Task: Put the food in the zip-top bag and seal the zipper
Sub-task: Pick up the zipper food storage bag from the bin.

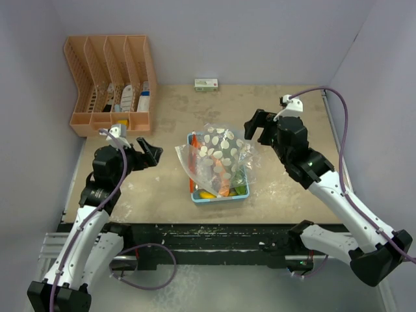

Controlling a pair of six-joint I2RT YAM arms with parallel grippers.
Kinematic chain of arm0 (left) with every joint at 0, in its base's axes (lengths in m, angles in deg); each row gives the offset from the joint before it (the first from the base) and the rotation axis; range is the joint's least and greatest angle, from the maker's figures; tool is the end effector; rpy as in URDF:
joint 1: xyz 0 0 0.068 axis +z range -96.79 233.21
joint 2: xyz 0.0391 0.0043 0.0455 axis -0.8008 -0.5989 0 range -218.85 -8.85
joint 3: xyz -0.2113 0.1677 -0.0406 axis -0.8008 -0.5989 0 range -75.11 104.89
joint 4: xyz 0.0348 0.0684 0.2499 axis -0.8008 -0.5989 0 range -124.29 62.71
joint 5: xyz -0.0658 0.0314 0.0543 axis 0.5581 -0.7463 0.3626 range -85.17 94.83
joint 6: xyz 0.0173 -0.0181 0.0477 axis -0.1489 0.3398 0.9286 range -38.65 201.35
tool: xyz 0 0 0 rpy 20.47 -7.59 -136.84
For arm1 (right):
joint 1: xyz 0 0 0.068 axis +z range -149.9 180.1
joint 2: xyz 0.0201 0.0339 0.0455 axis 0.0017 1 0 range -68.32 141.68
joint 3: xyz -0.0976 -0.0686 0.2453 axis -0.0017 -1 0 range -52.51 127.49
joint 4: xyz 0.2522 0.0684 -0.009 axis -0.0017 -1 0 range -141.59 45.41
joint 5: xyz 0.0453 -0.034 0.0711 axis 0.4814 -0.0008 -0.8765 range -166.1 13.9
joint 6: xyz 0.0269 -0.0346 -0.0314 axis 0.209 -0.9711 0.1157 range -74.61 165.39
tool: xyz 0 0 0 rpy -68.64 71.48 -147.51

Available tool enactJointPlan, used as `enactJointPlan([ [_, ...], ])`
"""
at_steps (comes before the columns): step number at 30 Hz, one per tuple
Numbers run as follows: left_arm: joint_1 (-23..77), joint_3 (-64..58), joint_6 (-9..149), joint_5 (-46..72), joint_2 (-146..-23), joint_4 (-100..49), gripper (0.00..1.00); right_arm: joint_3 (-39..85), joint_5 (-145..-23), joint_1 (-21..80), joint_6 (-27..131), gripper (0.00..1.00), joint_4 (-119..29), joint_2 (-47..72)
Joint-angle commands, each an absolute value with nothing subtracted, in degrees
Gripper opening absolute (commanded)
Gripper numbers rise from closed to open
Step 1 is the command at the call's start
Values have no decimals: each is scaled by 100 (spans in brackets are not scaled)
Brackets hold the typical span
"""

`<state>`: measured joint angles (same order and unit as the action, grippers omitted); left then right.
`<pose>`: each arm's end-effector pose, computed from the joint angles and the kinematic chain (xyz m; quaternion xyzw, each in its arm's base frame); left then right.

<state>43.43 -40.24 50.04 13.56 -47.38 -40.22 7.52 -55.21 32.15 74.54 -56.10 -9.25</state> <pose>0.1631 -0.0335 0.2911 -0.1047 0.7938 -0.2663 0.5367 0.2048 0.1133 0.3844 0.0966 0.7591 0.1999 0.6119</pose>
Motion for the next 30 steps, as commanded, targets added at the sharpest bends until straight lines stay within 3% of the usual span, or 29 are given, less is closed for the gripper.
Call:
enactJointPlan([
  [1,4375,-3937,5052,1412,-4804,-3926,99,756,-5271,3194,7578,100,-5602,-1055],
  [17,4372,-3916,5094,1295,-4263,-4342,99,568,-5622,3205,6560,100,-5168,-968],
  [20,4379,-3898,5094,1287,-4245,-4369,99,634,-5720,3315,6436,93,-5284,-944],
  [30,4372,-3960,4959,973,-4060,-4606,99,1367,-4291,5439,6062,86,-5540,-471],
])
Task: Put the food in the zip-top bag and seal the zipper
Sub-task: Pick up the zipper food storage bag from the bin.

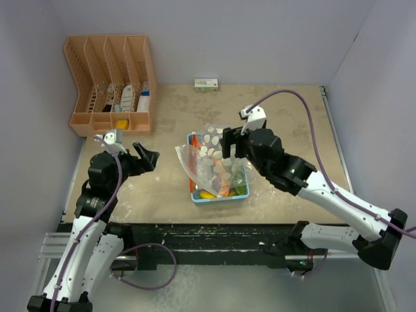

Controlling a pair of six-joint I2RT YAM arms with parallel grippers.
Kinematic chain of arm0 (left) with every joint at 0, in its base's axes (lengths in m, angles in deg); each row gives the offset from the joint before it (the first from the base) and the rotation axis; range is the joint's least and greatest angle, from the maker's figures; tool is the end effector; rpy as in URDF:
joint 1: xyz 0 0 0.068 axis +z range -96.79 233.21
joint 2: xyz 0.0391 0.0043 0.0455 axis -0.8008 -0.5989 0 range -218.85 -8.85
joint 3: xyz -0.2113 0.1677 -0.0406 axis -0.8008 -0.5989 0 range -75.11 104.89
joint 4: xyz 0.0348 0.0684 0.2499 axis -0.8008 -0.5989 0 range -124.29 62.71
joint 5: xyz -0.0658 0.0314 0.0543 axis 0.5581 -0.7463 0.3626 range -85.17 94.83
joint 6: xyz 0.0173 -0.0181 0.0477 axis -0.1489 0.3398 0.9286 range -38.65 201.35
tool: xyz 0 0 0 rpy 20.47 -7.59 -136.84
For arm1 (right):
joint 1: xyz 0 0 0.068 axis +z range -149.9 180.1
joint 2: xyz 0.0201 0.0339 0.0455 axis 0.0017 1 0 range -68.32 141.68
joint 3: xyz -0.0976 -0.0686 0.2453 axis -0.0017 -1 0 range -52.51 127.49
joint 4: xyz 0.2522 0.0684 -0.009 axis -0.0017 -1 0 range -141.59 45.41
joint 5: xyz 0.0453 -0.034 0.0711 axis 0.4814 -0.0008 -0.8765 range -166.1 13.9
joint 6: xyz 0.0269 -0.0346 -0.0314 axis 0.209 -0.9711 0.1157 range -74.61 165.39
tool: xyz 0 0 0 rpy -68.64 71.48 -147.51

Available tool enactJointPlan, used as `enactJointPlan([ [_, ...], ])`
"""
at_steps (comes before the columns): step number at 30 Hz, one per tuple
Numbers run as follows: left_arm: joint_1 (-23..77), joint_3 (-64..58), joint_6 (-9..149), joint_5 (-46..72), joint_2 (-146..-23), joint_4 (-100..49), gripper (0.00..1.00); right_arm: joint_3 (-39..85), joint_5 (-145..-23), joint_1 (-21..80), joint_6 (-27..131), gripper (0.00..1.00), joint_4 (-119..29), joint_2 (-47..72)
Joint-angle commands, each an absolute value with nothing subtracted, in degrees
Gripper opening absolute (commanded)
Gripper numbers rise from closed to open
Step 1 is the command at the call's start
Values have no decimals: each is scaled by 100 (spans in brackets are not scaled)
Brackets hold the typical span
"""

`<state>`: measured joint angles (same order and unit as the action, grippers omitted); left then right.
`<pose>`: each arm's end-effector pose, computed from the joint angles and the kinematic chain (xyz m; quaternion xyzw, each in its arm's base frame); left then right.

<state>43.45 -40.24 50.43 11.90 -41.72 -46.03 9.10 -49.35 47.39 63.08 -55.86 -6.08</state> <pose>0.1428 -0.0289 0.2939 -0.1109 0.7941 -0.2534 0.5412 0.1788 0.1701 0.3826 -0.0521 0.7677 0.1777 0.6134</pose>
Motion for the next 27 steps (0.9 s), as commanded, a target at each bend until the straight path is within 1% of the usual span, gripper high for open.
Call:
enactJointPlan([
  [1,4372,-3967,4935,941,-4034,-4645,99,1419,-4072,5652,6032,86,-5544,-429],
  [5,4372,-4117,4795,946,-3934,-4664,99,1677,-3222,6641,5802,85,-5558,-205],
  [10,4373,-4381,4571,1143,-3810,-4561,99,2089,-2711,7663,5630,86,-5856,449],
  [12,4372,-4586,4447,1306,-3693,-4404,100,2263,-2523,7926,5646,86,-6000,757],
  [17,4367,-4993,4234,1492,-3402,-4180,100,2642,-2287,8065,5755,86,-6235,1408],
  [22,4372,-4963,4231,1450,-3267,-4378,100,3097,-1995,8173,5844,80,-6434,1992],
  [27,4372,-5055,4102,1227,-3140,-4576,100,3640,-1335,8317,6335,78,-7367,2908],
])
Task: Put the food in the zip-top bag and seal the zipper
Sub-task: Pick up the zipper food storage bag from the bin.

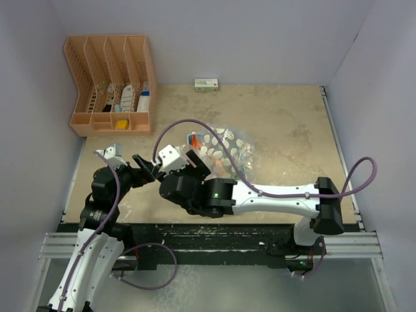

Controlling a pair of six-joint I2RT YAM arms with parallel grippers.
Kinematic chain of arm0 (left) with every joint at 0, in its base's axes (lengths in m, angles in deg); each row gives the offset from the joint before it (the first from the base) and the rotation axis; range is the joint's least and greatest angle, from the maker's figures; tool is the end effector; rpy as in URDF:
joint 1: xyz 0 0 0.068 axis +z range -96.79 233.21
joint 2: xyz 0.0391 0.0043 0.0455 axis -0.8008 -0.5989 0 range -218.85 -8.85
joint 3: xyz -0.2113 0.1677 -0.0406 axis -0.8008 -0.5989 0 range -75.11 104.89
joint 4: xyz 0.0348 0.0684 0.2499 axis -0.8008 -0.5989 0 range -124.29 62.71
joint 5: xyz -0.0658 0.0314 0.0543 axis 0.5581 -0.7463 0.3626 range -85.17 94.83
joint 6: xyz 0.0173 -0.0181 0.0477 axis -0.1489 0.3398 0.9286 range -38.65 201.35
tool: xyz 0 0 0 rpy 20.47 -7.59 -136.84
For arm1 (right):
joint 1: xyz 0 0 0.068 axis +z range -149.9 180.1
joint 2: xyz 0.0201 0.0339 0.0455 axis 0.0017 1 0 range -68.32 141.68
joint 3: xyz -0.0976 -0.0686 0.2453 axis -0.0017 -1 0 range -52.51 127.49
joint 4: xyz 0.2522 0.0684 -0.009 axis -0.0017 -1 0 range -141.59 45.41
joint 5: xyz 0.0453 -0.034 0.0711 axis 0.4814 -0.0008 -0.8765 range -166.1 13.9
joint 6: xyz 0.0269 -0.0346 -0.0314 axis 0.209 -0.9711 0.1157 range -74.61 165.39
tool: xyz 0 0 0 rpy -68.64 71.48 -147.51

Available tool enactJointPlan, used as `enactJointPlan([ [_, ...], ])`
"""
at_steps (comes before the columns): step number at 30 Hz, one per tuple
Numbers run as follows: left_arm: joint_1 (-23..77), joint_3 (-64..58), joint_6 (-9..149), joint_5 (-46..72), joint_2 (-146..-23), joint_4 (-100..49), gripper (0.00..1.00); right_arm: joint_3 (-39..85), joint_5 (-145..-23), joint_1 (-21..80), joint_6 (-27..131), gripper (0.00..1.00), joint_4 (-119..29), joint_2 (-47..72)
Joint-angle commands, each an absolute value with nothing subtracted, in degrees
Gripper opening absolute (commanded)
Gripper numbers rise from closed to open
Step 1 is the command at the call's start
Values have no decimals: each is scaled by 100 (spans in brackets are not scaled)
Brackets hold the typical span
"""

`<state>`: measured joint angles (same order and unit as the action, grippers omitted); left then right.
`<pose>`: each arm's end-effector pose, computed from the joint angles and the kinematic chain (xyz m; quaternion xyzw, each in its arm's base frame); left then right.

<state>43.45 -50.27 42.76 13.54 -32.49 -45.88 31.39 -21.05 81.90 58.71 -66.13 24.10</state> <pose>0.1232 -0.0266 0.2519 -0.1565 0.7894 -0.2976 0.5136 0.0807 0.3562 0.3530 -0.2415 0.7650 0.0568 0.5944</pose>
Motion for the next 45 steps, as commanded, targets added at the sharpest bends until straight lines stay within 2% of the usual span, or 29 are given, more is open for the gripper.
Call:
enactJointPlan([
  [1,4372,-5059,4074,1153,-3117,-4627,100,3756,-1278,8329,6567,78,-7654,3078],
  [6,4372,-5024,3983,981,-2985,-4850,100,4205,-962,8359,7514,73,-8743,3764],
  [14,4372,-5008,3952,958,-2906,-4917,100,4280,-627,8359,8047,71,-9195,4191],
  [18,4372,-5026,3925,958,-2853,-4948,100,4612,-71,8359,9142,65,-10319,4629],
  [21,4372,-5028,3925,955,-2842,-4951,100,4974,479,8347,10705,60,-11896,5098],
  [26,4372,-5022,3933,949,-2840,-4953,100,4829,615,8296,11090,57,-11985,5343],
  [28,4372,-5018,3933,949,-2830,-4962,100,4746,617,8236,11248,49,-11984,5245],
  [31,4372,-5032,3930,949,-2827,-4944,100,4621,638,8140,11349,13,-11968,5007],
  [33,4372,-5023,3933,949,-2819,-4944,100,4507,652,8056,11409,0,-11973,4792],
  [42,4372,-4916,4068,1411,-2895,-4702,100,4513,556,7955,11190,0,-11945,3252],
  [45,4372,-4629,4251,1863,-3125,-4503,100,4492,355,7947,10372,0,-11330,2615],
])
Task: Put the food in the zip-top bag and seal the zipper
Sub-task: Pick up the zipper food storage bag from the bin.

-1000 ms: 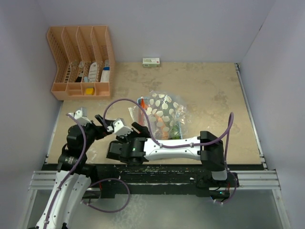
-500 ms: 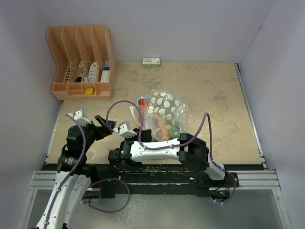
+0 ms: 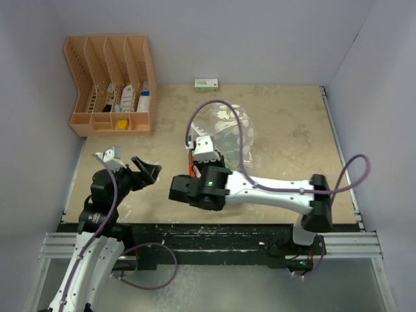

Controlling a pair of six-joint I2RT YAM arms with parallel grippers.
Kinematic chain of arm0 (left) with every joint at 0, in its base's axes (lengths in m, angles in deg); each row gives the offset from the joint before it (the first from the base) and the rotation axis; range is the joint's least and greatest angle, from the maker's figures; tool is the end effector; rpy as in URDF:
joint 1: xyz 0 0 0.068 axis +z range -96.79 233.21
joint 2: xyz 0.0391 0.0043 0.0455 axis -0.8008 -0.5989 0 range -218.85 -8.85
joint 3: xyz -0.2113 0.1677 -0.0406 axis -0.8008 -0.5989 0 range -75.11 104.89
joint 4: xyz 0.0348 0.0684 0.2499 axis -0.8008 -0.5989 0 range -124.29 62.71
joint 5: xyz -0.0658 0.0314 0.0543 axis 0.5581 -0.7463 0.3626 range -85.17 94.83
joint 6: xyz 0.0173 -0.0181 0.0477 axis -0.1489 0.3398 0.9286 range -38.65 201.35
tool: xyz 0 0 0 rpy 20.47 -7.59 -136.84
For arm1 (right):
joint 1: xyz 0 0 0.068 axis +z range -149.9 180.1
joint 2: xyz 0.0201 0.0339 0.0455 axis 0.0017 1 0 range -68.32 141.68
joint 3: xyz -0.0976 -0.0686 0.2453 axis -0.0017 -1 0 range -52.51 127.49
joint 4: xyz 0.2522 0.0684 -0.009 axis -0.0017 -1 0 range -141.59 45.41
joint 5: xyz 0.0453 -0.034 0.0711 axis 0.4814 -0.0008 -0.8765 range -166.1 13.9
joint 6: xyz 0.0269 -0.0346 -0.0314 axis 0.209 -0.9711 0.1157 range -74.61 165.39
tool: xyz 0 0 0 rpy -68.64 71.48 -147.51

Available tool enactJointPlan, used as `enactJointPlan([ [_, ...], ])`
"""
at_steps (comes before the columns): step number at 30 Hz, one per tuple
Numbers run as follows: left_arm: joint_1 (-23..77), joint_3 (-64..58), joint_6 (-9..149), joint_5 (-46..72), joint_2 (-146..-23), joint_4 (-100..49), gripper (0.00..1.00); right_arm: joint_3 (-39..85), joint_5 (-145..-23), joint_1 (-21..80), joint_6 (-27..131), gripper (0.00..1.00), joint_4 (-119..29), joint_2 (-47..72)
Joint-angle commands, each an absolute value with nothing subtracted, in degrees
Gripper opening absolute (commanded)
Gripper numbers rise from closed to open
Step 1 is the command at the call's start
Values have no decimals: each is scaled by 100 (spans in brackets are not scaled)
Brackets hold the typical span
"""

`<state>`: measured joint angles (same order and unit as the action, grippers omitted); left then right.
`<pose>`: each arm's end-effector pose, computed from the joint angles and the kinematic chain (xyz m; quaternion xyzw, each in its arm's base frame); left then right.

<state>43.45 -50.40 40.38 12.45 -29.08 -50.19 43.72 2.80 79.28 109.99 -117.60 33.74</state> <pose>0.1130 -0.0241 0.2493 -0.1803 0.7900 -0.2987 0.5042 0.0982 0.3281 0.3272 -0.0363 0.7702 -0.1252 0.6244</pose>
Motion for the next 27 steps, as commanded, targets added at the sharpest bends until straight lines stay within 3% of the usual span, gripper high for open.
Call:
enactJointPlan([
  [1,4374,-4515,4303,2026,-3215,-4458,100,4384,218,7946,9881,0,-10865,2368],
  [5,4372,-4092,4425,2710,-3440,-3984,100,3296,-1211,7702,7326,0,-7519,1086],
  [8,4372,-3856,4305,3432,-3586,-3169,98,2636,-2727,7042,7031,0,-6447,267],
  [15,4372,-3678,3675,4146,-4005,-1386,95,2682,-3217,6876,6918,0,-6271,494],
  [27,4372,-3611,3687,4064,-4403,-1604,91,2725,-2925,6881,6731,0,-5594,1017],
])
